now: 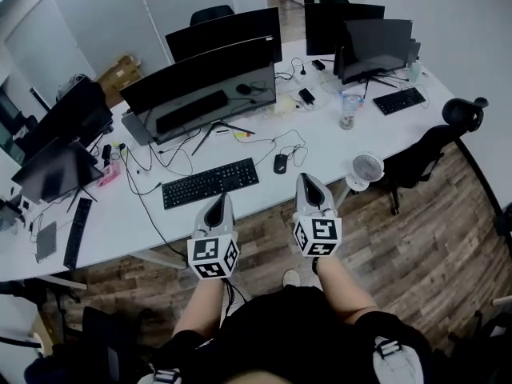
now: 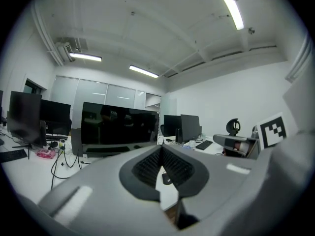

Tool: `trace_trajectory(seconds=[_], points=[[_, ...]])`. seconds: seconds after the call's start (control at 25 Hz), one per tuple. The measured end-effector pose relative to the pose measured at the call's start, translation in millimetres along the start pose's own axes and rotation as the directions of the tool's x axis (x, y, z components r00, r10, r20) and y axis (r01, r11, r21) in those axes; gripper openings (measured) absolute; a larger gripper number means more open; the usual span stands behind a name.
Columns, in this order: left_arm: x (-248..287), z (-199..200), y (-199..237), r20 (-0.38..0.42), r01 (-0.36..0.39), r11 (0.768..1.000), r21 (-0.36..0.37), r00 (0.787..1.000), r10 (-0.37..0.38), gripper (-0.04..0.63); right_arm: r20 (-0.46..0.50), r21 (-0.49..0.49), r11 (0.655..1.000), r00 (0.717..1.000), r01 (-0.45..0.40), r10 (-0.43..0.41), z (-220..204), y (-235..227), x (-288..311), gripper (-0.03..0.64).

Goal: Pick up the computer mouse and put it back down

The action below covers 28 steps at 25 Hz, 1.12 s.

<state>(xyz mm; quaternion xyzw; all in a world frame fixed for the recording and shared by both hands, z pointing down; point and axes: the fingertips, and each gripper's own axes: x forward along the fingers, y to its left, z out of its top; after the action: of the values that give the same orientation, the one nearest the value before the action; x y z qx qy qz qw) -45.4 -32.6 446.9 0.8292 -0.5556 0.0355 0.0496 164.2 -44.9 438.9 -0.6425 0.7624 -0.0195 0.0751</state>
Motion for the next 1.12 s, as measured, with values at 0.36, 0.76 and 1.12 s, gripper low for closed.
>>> trace_trajectory(seconds=[0.36,0.76,1.12], points=[[71,-5,30,-0.027,-0.039,0.998,-0.058,0.999,0.038,0.054,-0.073,-0.002,1.0,0.997,-0.01,0.009,-22,-22,81,-0.003],[133,-2,82,-0.037,-0.002,0.997,-0.077,0.999,-0.001,0.054,-0.14,0.016,0.999,0.989,0.048,-0.046,-54,-19,161,-0.002],[161,-1,110,-0.055,0.016,0.997,-0.074,0.998,-0.02,0.053,-0.29,-0.012,0.989,0.946,0.147,-0.144,-115,-30,210,0.212]])
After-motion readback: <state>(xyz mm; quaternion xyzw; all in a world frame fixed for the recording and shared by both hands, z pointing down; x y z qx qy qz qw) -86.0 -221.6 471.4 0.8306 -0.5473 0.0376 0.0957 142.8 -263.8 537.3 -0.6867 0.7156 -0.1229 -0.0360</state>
